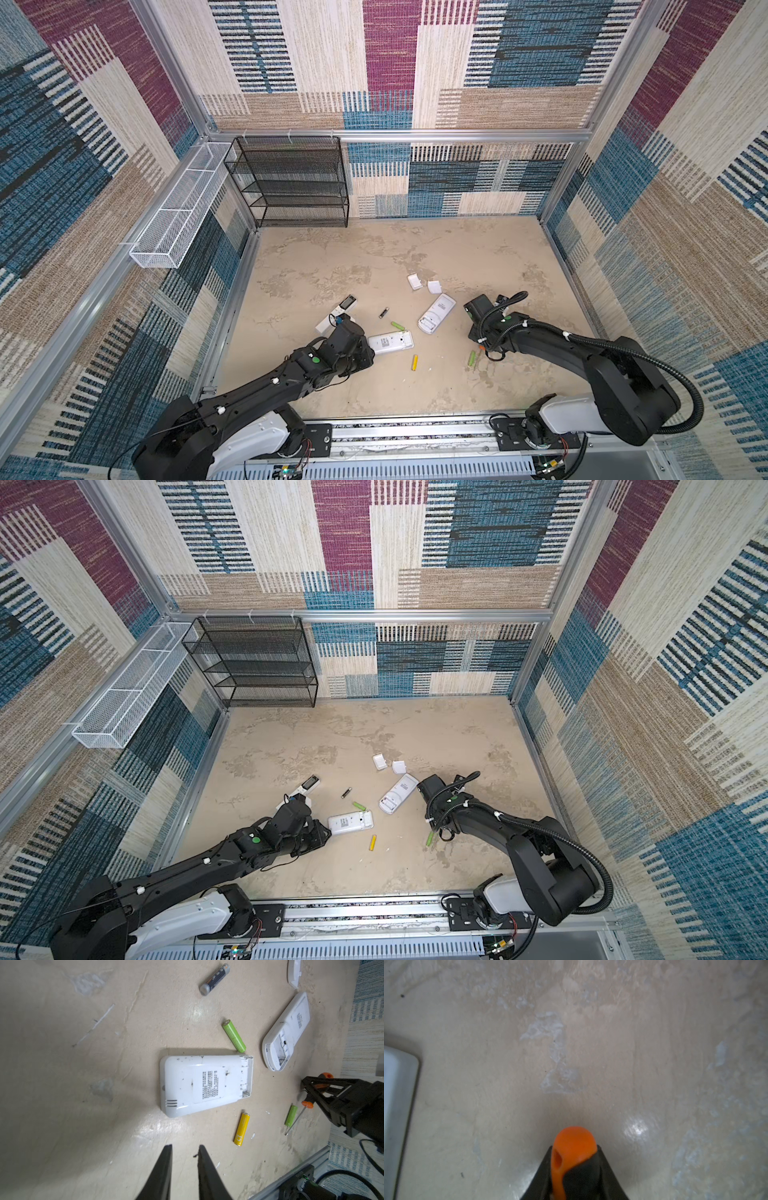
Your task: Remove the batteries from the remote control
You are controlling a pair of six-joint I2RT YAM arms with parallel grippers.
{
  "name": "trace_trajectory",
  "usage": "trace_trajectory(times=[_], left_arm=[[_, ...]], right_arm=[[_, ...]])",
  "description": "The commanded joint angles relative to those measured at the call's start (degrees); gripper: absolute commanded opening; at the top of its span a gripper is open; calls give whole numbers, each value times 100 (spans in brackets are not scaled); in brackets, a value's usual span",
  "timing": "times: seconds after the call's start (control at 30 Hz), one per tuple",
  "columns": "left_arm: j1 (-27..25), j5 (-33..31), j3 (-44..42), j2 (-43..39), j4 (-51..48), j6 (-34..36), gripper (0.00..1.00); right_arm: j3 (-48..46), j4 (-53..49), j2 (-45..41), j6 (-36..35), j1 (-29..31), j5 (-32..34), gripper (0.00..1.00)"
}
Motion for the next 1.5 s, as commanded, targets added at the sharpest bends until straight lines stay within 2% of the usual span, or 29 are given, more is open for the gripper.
trace_trajectory(times=[0.0,0.3,0.47,0.6,0.73,1.0,1.1,1.3,1.47], left_arm=[[13,-138,-5,-170,-233,147,26],[66,-269,335,-538,-844,436,27],[178,-314,525,-678,-1137,647,27],[257,-267,763,-672,-1286,965,28],[324,-179,1152,-469,-1396,1394,29],[500,332,1991,460,-1254,2136,30],[566,462,2219,783,-1203,2333,30],[755,659,2470,1282,-1158,2556,31],[946,680,2557,1389,-1224,2669,32]], right_arm=[[106,562,103,118,6,-102,0],[398,1085,-72,399,6,-513,0],[540,921,-264,273,-6,-467,0],[736,605,-480,-184,-10,-95,0],[1011,349,-480,-991,-159,209,0],[1497,358,344,-2987,-780,-547,0],[1813,197,825,-3455,-879,-627,0],[2389,24,1725,-3886,-999,-728,1],[2589,119,2102,-3914,-1005,-814,18]])
